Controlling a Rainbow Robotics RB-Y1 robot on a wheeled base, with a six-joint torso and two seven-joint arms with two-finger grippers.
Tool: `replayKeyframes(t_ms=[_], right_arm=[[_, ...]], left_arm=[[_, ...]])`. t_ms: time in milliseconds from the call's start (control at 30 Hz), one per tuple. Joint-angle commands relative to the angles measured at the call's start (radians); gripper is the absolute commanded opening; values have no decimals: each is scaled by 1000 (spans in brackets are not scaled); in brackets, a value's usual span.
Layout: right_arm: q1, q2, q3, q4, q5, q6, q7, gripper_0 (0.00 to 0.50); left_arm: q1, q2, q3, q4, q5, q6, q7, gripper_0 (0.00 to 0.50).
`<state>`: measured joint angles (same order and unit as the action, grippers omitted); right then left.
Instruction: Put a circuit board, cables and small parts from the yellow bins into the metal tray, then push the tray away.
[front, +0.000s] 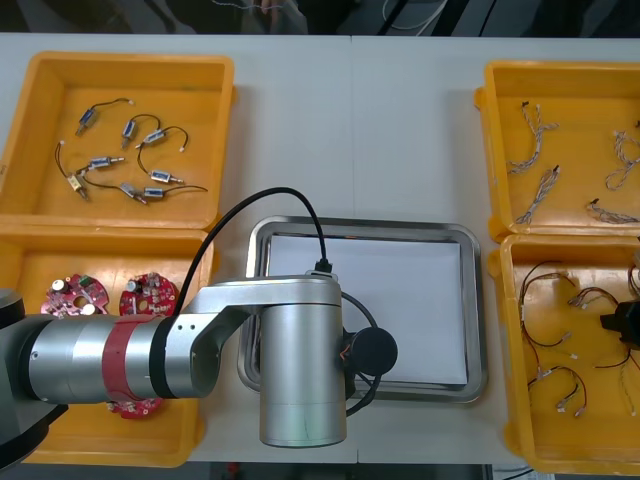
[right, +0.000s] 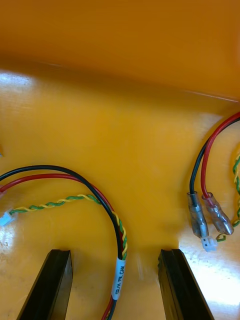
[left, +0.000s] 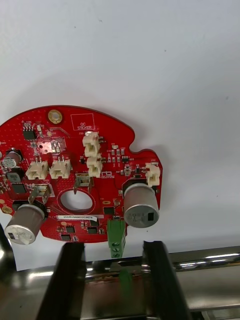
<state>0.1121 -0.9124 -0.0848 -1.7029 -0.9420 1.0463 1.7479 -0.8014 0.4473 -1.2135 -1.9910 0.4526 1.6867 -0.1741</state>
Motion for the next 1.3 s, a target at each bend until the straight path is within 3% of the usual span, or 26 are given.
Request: replayKeyframes(t_ms=[33, 233, 333, 367, 400, 467, 767, 967, 1300], right_arm=[[29, -26, 33, -7, 8, -9, 25, 500], [29, -26, 42, -7, 9, -9, 27, 483], [29, -26, 45, -7, 3, -9, 28, 254], [29, -26, 45, -7, 2, -11, 28, 119], [29, -26, 45, -7, 2, -9, 30, 43], [29, -26, 45, -12, 2, -11, 30, 0], [29, -26, -10, -101, -8, 37, 24, 0], [31, -26, -130, -211, -18, 198, 18, 0], [31, -26, -276, -392, -49, 445, -4, 0]], left_arm=[[-2, -29, -12, -11, -17, -13, 68, 500], [-2, -25, -12, -15, -22, -13, 77, 500], [-2, -18, -12, -31, -31, -13, 85, 500], [-4, -13, -8, -42, -34, -9, 85, 500], [-2, -7, 0, -54, -32, -2, 85, 500], [-2, 4, 23, -75, -23, 5, 82, 500], [-4, 77, 190, -135, 71, 45, 42, 500], [-4, 136, 295, -135, 115, 71, -45, 500], [-4, 229, 535, -138, 264, 165, -179, 500]])
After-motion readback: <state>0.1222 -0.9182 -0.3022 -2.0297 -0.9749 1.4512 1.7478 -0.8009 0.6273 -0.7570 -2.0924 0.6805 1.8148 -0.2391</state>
